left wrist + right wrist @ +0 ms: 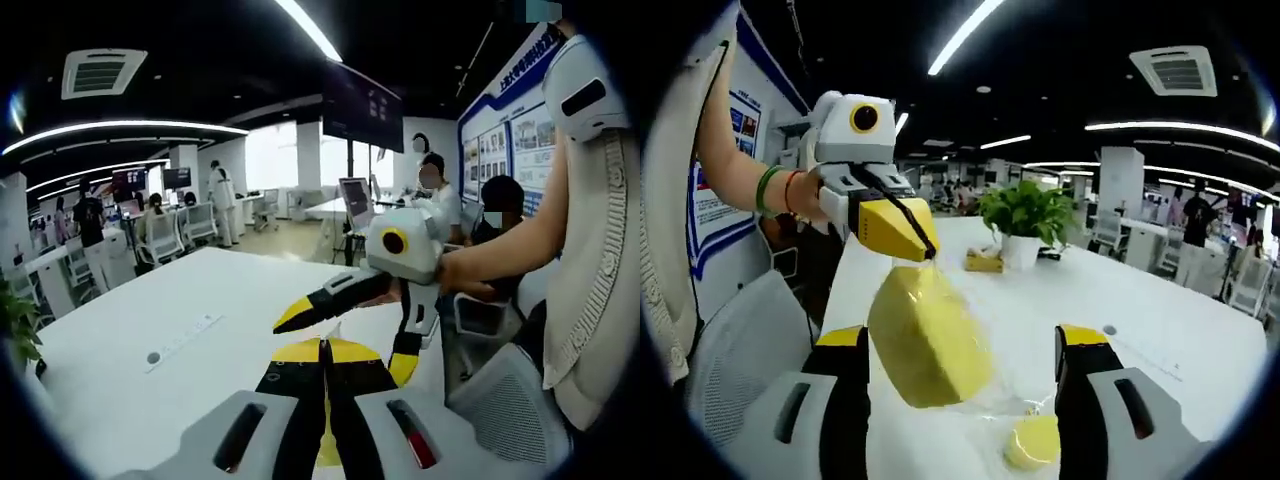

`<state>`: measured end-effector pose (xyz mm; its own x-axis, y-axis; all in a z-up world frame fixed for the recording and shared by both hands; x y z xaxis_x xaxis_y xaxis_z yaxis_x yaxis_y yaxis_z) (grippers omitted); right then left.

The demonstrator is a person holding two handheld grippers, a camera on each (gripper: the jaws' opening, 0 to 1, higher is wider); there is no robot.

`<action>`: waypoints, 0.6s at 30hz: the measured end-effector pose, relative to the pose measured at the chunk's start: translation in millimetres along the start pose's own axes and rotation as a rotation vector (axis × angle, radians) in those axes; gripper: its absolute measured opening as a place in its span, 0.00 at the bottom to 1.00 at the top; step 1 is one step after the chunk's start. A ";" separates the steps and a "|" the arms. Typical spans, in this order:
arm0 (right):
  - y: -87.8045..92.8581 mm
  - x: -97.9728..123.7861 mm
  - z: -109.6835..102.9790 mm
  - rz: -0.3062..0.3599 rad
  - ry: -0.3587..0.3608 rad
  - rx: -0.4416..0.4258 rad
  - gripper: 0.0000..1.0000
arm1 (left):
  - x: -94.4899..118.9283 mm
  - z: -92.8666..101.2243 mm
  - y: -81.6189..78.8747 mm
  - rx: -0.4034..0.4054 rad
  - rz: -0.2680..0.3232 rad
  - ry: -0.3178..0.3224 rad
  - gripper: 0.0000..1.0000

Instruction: Compare the silicone blocks by pressing each to a similar depth, holding the contact briefly, and releasing to observe deformation and rebound differences across the visible hardness samples.

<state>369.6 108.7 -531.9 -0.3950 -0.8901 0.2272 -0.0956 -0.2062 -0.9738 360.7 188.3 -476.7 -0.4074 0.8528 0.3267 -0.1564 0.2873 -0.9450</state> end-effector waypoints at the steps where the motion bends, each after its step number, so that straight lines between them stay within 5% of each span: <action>1: 2.6 2.5 -0.9 -0.002 0.008 -0.012 0.80 | 0.1 -0.8 1.0 0.005 -0.001 -0.003 0.00; 5: 17.5 15.5 -7.7 -0.018 0.053 -0.065 0.84 | 0.6 -2.7 4.7 0.014 -0.006 -0.009 0.00; 10: 23.4 37.5 -16.6 0.083 0.123 -0.227 0.93 | 1.9 -10.3 13.9 0.042 -0.021 -0.028 0.00; 18: 53.8 64.9 -30.3 0.062 0.208 -0.310 0.96 | 5.0 -21.2 38.8 0.074 -0.060 -0.051 0.00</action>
Point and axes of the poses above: the point that each gripper's makers call its tool centre point, and the gripper's own axes: x roughly backward along the fingers, z roughly to its right, y roughly out of its underside, the point moved 4 cm from there along x, roughly backward along the fingers, and after that the axes turned 4 degrees about -z, right-handed, at the moved point
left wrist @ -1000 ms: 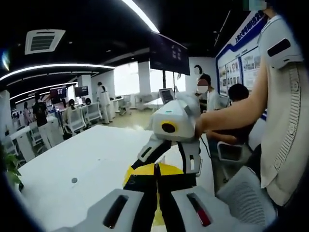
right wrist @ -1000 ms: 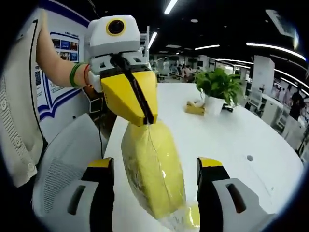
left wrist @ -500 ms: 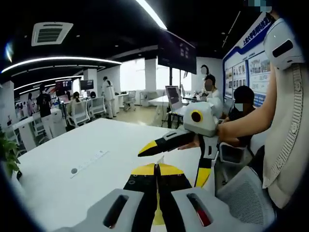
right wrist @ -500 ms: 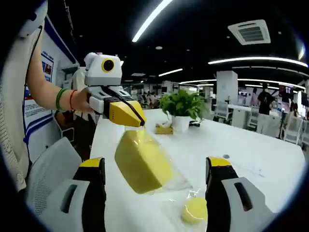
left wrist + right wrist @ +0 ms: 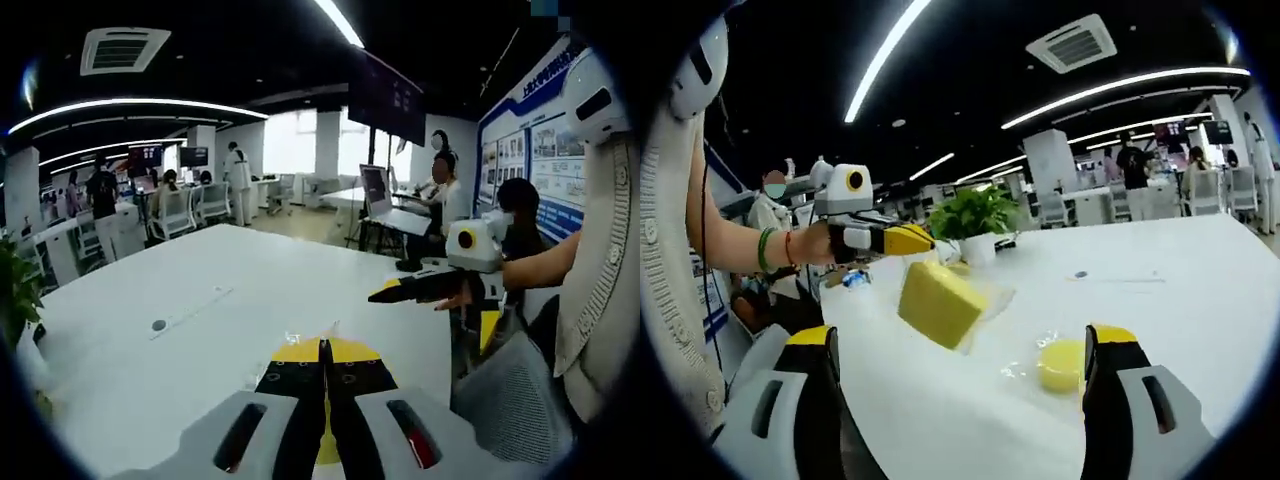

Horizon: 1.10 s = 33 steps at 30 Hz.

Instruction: Compare the silicone blocks by pressing each to a similar depth, holding the contact briefly, and releasing to observe deformation and rebound differences across the visible hardness samples.

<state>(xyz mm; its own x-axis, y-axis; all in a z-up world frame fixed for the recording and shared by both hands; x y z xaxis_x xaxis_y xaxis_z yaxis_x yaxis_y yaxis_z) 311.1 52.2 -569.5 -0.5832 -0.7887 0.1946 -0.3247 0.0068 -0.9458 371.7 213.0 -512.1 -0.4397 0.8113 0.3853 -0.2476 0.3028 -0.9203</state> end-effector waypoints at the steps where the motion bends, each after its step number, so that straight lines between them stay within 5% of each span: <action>1: 3.6 2.5 0.3 -0.005 0.008 -0.009 0.96 | 0.0 -1.5 2.7 -0.003 -0.005 -0.005 0.00; 7: 22.3 17.4 2.2 -0.041 0.059 -0.054 0.93 | -1.1 -13.7 24.6 0.028 -0.028 -0.025 0.00; 19: 20.9 21.1 6.2 -0.039 0.100 -0.077 0.93 | -4.6 -38.8 58.4 0.020 -0.079 -0.069 0.00; 33: 18.9 30.9 13.3 -0.076 0.147 -0.064 0.90 | -3.3 -104.6 76.5 0.065 -0.069 -0.192 0.00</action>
Point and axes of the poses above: the point that each gripper's makers call its tool centre point, and the gripper's own axes: x roughly backward along the fingers, z roughly to its right, y roughly out of its underside, the point moved 4 cm from there along x, roughly backward along the fingers, and after that the axes turned 4 degrees about -z, right-handed, at the moved point
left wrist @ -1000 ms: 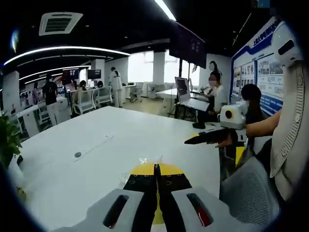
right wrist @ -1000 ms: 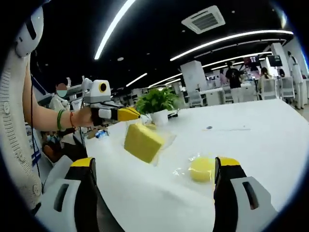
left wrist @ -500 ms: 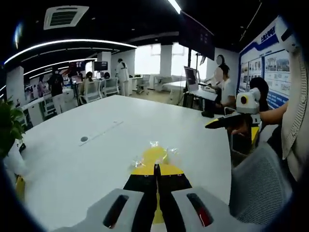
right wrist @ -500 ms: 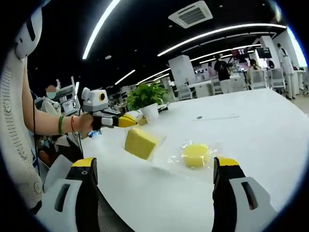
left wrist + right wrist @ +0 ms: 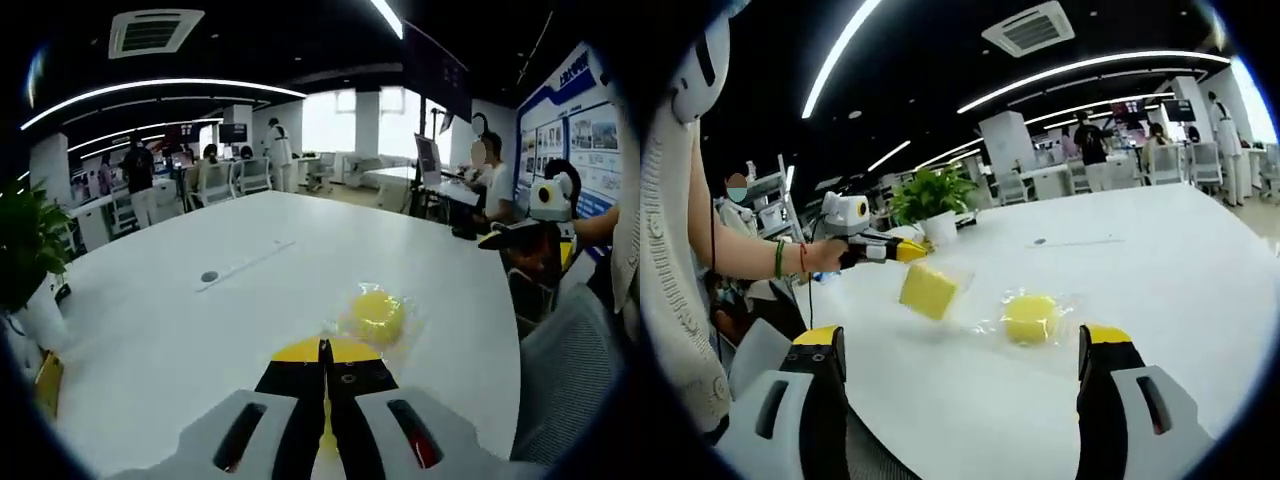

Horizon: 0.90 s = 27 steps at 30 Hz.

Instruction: Compare the silicone blocks by pressing each to a similar depth, holding the contact briefly, and releasing to observe deformation and rebound differences across the visible hardness samples.

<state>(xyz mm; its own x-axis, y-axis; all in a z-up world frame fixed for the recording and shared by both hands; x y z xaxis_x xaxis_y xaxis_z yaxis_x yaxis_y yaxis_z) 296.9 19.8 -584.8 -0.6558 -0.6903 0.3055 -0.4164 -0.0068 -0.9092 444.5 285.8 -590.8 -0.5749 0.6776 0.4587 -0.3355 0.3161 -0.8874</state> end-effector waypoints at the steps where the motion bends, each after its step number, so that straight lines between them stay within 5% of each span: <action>1: -0.4 0.2 0.4 -0.001 0.003 0.000 0.90 | -0.5 -2.2 1.2 0.002 0.000 -0.002 0.00; 7: -11.4 2.6 3.9 0.037 0.019 -0.038 0.89 | -7.0 -34.7 20.1 0.078 -0.015 -0.034 0.00; 13: -3.9 -0.3 2.0 -0.015 0.018 -0.034 0.87 | -18.6 -55.2 50.7 0.095 -0.087 -0.057 0.00; 27: 1.8 -6.0 -2.1 -0.051 0.005 -0.039 0.84 | -32.6 -62.5 88.4 0.149 -0.124 -0.075 0.00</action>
Point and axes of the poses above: the point that each gripper's makers call its tool centre point, and the gripper's own axes: x roughly backward along the fingers, z roughly to its right, y roughly out of its underside, the point moved 4 cm from there along x, roughly backward along the fingers, and after that the axes turned 4 degrees about -z, right-handed, at the moved point
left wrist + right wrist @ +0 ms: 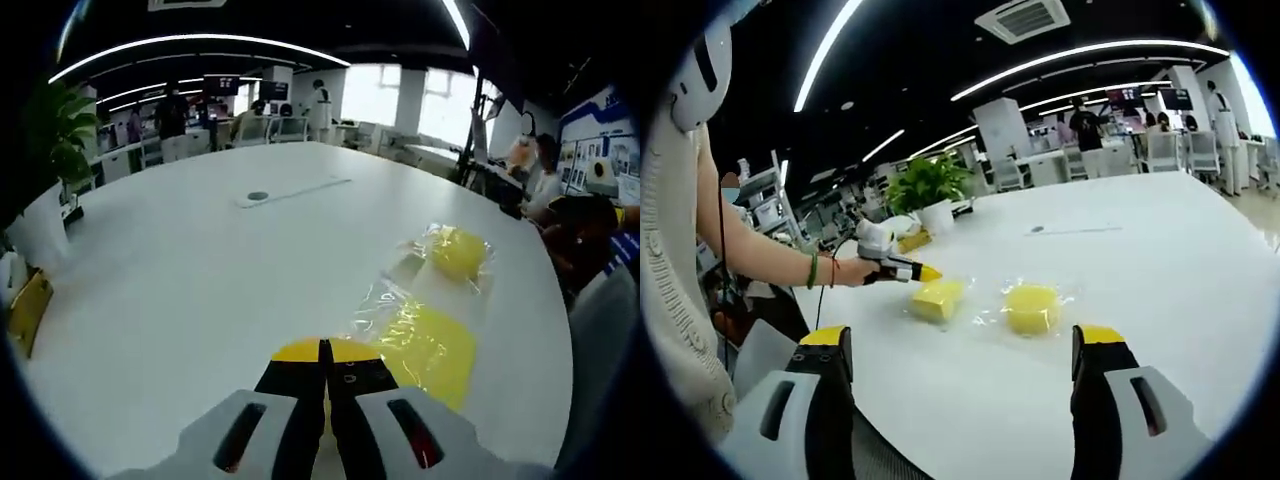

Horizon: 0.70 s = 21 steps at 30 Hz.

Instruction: Compare the silicone blocks by pressing each to a similar depth, holding the contact briefly, and releasing to observe deformation and rebound differences across the visible hardness samples.

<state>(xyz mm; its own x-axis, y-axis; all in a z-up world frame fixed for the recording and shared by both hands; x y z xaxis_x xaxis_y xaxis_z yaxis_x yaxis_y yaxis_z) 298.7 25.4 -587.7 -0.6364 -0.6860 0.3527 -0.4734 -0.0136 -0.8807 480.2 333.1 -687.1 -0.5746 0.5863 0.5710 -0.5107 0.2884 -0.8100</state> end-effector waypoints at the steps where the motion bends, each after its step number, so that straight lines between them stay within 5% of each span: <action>1: -0.3 0.1 -0.1 0.000 -0.002 0.001 0.84 | 0.0 -0.2 0.2 0.015 0.001 0.000 0.00; 10: -6.7 -0.8 -1.8 0.022 -0.009 0.013 0.84 | 1.1 1.9 -1.0 -0.051 0.021 -0.044 0.00; 14: -7.6 0.1 -4.2 0.029 -0.016 0.014 0.83 | 5.5 -5.8 -4.6 -0.130 0.017 -0.147 0.09; 17: -8.1 4.0 -6.4 0.042 -0.015 0.011 0.84 | 16.1 -14.8 -8.8 -0.236 -0.013 -0.284 0.19; 21: -8.7 9.0 -9.0 0.061 -0.023 0.005 0.83 | 34.5 -8.0 -19.4 -0.204 0.028 -0.304 0.25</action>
<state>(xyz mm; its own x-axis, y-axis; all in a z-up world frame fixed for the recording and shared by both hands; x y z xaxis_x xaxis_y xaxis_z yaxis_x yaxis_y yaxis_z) 291.6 26.0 -574.0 -0.6501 -0.7019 0.2909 -0.4306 0.0250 -0.9022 475.4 353.9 -652.7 -0.7662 0.3533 0.5367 -0.3713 0.4382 -0.8186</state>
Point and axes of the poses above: the point that each gripper's makers call its tool centre point, and the gripper's own axes: x roughly backward along the fingers, z roughly to its right, y roughly out of its underside, the point moved 4 cm from there along x, roughly backward along the fingers, and after that the axes turned 4 degrees about -z, right-handed, at the moved point
